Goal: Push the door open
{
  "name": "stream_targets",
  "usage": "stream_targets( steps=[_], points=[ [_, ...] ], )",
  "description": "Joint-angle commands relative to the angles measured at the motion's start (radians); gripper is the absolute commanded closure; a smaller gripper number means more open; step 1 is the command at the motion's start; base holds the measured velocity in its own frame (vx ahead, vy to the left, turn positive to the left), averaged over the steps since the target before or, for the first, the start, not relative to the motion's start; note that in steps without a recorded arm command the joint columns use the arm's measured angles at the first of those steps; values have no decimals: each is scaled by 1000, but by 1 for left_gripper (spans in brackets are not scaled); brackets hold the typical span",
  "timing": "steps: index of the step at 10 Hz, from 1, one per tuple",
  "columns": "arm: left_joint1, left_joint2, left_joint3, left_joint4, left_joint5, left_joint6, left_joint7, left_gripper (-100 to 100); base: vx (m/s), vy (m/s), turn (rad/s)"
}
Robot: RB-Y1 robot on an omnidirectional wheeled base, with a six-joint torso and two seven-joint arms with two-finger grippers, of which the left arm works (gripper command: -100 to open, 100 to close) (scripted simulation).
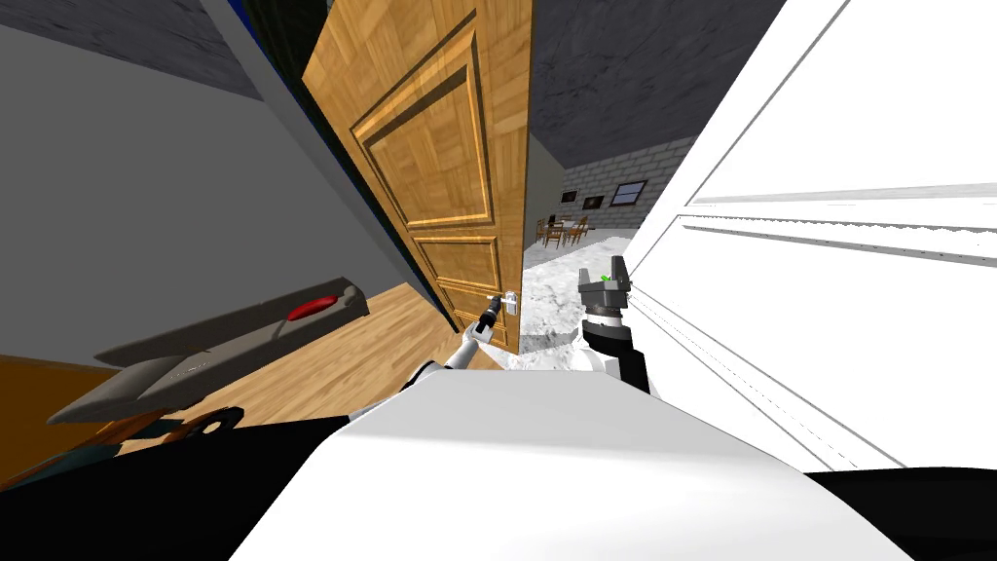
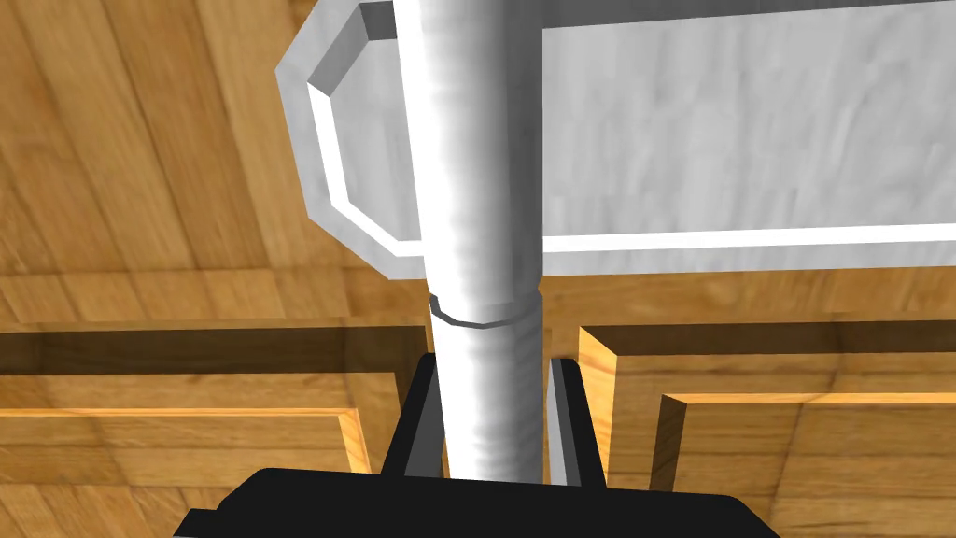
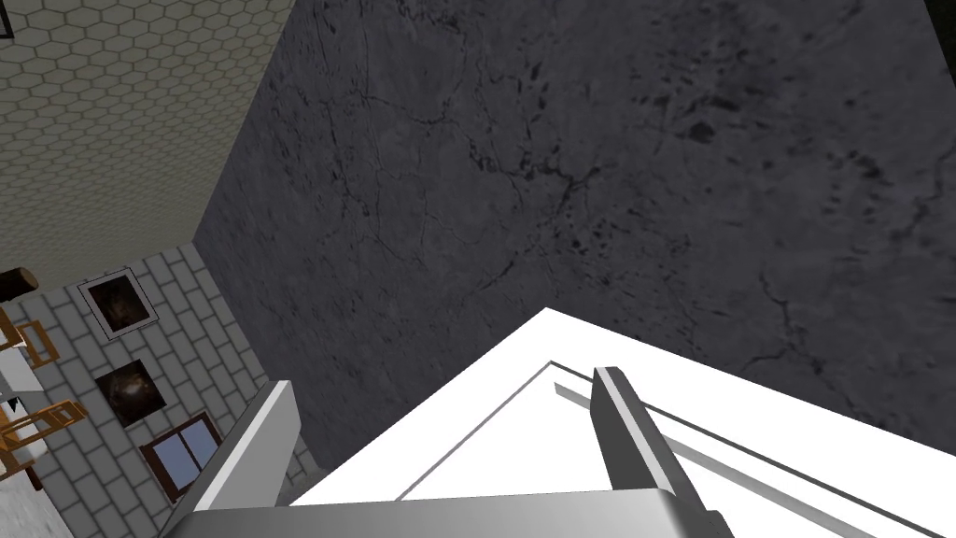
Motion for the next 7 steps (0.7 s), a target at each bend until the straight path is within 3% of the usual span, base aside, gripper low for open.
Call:
stream_targets(
  steps=[1, 3, 4, 6, 7],
  points=[
    [9, 24, 26, -25, 7, 18, -3, 100, 108, -144, 92],
    [9, 25, 36, -24, 9, 18, -6, 100, 84, -128, 50],
    [8, 25, 64, -21, 15, 19, -17, 100, 121, -155, 94],
    [8, 25, 73, -20, 17, 20, -20, 100, 127, -148, 65],
    [7, 22, 99, -18, 23, 21, -30, 100, 97, -134, 85]
  ],
)
